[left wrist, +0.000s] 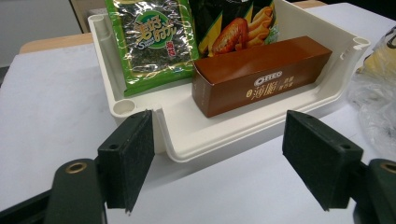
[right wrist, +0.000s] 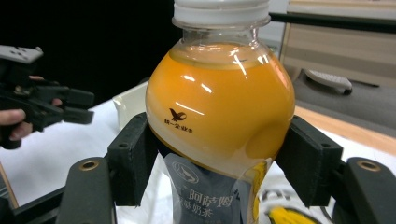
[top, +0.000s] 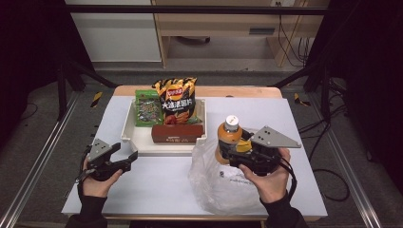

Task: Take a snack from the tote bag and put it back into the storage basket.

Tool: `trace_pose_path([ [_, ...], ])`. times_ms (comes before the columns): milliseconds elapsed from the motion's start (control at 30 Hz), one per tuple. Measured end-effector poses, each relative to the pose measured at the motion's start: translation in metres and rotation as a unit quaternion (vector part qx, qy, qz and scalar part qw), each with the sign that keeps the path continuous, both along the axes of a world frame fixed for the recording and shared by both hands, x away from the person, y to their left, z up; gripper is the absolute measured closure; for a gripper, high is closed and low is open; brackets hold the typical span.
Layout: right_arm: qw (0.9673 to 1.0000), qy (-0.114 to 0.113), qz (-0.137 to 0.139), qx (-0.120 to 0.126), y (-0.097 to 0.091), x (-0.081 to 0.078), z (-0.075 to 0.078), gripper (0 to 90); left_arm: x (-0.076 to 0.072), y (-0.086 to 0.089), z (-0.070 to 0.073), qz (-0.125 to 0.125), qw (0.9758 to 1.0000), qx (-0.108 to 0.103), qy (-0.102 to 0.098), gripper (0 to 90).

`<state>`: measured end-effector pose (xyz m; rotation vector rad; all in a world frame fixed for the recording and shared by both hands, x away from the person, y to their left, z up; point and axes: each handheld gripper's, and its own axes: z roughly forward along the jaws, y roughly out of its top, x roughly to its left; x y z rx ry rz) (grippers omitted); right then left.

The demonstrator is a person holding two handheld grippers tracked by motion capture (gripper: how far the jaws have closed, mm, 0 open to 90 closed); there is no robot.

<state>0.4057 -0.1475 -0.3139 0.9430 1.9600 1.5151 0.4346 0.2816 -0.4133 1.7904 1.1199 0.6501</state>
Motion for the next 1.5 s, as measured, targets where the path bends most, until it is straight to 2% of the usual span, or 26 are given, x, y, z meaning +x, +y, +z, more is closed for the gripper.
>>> trace_pose_path([
  [233, 0.9998, -0.008, 0.018, 0.005, 0.024, 0.002, 0.020, 33.1, -0.001, 0.004, 0.002, 0.003, 1.0000, -0.003, -0.004, 24.7],
  [367, 0.9995, -0.011, 0.031, 0.004, 0.042, 0.006, 0.026, 33.1, -0.001, 0.006, 0.004, 0.005, 0.9999, -0.006, -0.007, 24.7],
  [733, 0.9981, 0.003, 0.061, 0.001, 0.096, 0.018, 0.018, 33.1, -0.002, 0.012, 0.007, 0.009, 0.9998, -0.009, -0.011, 24.7],
  [1000, 0.9971, 0.022, 0.072, -0.012, 0.132, 0.025, -0.009, 33.0, -0.002, 0.018, 0.007, 0.015, 0.9997, -0.015, -0.011, 24.7],
  [1200, 0.9961, 0.041, 0.074, -0.026, 0.155, 0.031, -0.044, 33.0, -0.003, 0.023, 0.009, 0.022, 0.9994, -0.021, -0.016, 24.7],
  [1500, 0.9947, 0.069, 0.064, -0.042, 0.170, 0.038, -0.096, 32.9, -0.002, 0.025, 0.009, 0.025, 0.9993, -0.021, -0.016, 24.7],
])
